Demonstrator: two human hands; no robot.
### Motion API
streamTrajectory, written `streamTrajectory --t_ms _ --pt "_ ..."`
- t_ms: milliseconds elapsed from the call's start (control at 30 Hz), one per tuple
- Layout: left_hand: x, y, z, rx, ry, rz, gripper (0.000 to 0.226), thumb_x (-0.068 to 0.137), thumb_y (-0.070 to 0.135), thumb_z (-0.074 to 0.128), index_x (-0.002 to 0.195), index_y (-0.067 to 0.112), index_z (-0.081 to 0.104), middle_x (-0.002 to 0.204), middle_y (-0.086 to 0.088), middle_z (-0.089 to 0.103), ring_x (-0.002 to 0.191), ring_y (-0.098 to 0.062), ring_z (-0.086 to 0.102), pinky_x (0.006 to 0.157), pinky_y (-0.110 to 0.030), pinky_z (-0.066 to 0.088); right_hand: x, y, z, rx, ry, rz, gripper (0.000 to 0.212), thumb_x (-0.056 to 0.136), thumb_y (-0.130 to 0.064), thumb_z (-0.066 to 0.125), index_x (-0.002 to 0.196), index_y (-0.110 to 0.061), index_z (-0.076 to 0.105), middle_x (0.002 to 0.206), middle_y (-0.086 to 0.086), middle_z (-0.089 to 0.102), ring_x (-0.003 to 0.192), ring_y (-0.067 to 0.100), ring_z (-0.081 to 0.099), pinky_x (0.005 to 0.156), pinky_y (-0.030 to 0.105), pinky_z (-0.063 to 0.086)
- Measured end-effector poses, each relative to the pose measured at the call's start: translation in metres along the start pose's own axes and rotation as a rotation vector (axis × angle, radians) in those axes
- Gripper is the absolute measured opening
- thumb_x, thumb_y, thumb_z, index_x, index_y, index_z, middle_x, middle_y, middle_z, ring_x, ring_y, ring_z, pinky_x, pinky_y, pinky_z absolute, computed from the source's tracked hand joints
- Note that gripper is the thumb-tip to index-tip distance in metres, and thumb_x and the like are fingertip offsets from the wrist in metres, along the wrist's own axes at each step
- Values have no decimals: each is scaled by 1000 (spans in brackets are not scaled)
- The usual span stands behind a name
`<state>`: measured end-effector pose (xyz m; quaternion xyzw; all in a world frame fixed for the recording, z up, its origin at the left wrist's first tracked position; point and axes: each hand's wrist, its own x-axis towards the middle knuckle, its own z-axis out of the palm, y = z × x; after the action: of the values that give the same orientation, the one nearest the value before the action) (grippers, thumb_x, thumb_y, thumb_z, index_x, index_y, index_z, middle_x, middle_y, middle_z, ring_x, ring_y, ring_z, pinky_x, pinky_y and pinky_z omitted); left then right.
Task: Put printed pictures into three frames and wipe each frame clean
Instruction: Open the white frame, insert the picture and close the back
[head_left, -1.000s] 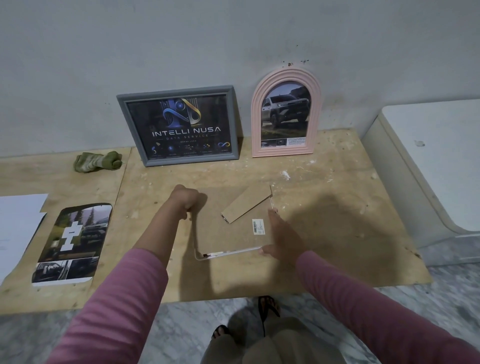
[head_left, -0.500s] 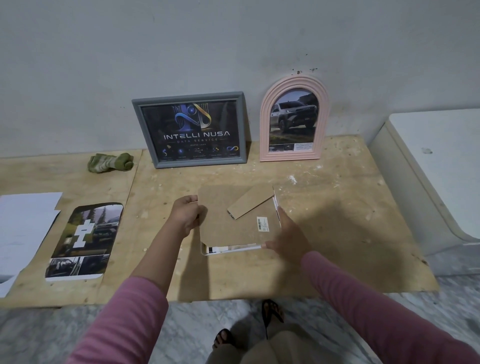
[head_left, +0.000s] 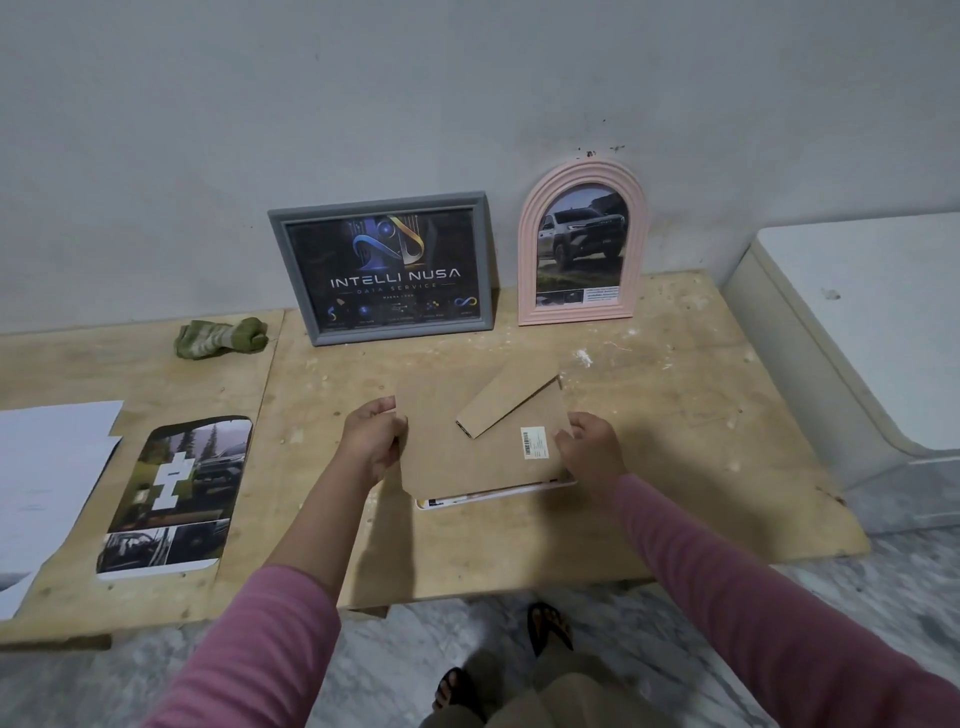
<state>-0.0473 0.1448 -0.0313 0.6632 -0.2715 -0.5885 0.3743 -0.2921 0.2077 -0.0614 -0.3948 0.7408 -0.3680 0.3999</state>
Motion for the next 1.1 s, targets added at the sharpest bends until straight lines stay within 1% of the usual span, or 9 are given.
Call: streamTrajectory --t_ms 67,167,267,400,600,700,800,933,1100 --pt "-3 -2 5 34 4 21 32 87 -12 46 95 14 62 72 -4 62 51 -11 55 50 -20 46 -3 -1 -2 20 37 0 15 83 2 55 93 0 67 88 11 69 78 23 64 56 11 47" --pt "-8 -7 18 124 -12 65 29 90 -6 53 82 20 59 63 -5 53 37 -6 46 48 -18 40 -7 0 -12 10 112 4 15 80 0 57 91 -3 68 88 9 69 80 23 63 65 22 46" --pt "-6 -13 36 245 -94 93 32 88 -9 52 76 19 62 64 -3 49 51 -17 49 58 -24 43 -11 6 -32 -43 177 -6 18 77 0 55 89 -6 68 85 4 63 79 19 58 68 24 42" --pt "-13 -19 72 500 -170 183 24 74 -1 55 58 14 46 56 -6 44 61 -21 46 61 -33 43 -21 16 -65 29 272 41 19 81 -4 53 93 -7 67 85 5 64 78 19 59 61 24 43" --pt "-30 -39 136 683 -228 268 26 73 13 63 59 14 40 60 -6 45 58 -21 46 56 -27 40 -20 42 -114 36 399 89 16 84 -6 54 96 -5 65 88 11 64 78 26 61 56 23 44" --pt "-34 -51 164 745 -239 271 33 75 17 65 60 13 37 59 -4 41 52 -21 43 50 -23 36 -11 58 -137 -47 411 119 23 85 -3 53 105 -2 64 103 17 64 95 34 61 76 33 51" --pt "-37 -65 195 797 -255 285 35 77 23 67 61 14 38 63 -2 39 53 -18 41 51 -22 33 0 70 -165 -145 415 153 35 87 -4 56 122 0 57 121 17 59 110 32 56 91 32 45" --pt "-45 -73 226 873 -262 315 26 72 29 66 66 12 47 82 -12 53 69 -28 56 59 -25 40 15 84 -190 -168 397 180 25 86 -2 58 110 3 61 113 17 62 95 24 55 76 23 39" --pt "-49 -82 247 900 -259 328 22 68 31 64 68 16 48 92 -17 58 81 -33 62 61 -25 38 38 100 -209 -182 328 177 27 85 0 60 112 0 61 114 16 62 105 29 57 80 22 39"
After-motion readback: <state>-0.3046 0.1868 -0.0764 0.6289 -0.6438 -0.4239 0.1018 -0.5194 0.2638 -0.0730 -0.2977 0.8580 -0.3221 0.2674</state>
